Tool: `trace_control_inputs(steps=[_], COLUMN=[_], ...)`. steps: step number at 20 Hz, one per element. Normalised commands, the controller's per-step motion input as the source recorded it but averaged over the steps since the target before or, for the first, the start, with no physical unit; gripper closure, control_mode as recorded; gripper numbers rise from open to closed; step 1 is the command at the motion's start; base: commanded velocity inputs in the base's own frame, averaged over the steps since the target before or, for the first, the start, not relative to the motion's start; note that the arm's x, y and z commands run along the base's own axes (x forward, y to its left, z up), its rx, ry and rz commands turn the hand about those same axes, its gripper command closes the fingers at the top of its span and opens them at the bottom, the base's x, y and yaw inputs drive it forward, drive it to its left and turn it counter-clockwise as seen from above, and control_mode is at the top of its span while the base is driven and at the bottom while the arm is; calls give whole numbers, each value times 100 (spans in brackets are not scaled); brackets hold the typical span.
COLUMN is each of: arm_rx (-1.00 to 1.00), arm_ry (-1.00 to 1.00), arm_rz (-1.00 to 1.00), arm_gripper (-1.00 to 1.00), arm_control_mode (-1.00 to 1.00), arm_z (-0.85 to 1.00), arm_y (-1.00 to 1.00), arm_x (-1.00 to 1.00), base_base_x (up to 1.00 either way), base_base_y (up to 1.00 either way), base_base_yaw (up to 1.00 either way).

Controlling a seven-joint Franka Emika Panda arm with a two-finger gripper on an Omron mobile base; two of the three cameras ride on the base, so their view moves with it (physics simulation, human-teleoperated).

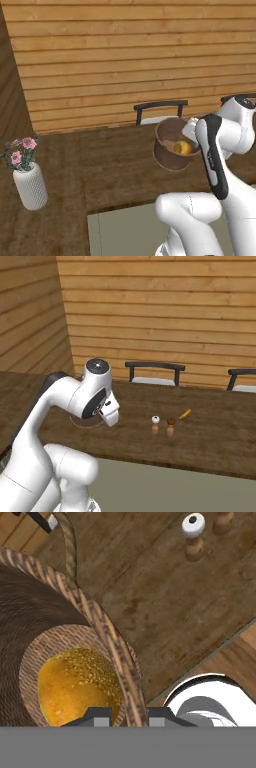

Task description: Open the cabinet, pick up the bread from the cabinet and place it in the basket. Then move the basket to the dining counter.

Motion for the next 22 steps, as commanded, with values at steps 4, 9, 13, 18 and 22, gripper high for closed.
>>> trace_control_inputs(steps=[4, 9, 13, 18, 22], arm_rx=[-7, -7, -7, -9, -10], arm_ry=[1, 3, 9, 10, 7], arm_rz=[9, 7, 5, 2, 1], arm_gripper=[100, 100, 100, 100, -100], arm_control_mode=[-100, -100, -100, -100, -100], arm_z=[-86, -67, -51, -54, -60], arm_y=[31, 9, 0, 6, 20], arm_x=[100, 98, 72, 52, 44], base_base_x=[0, 0, 0, 0, 0], base_base_y=[0, 0, 0, 0, 0], base_base_yaw=[0, 0, 0, 0, 0])
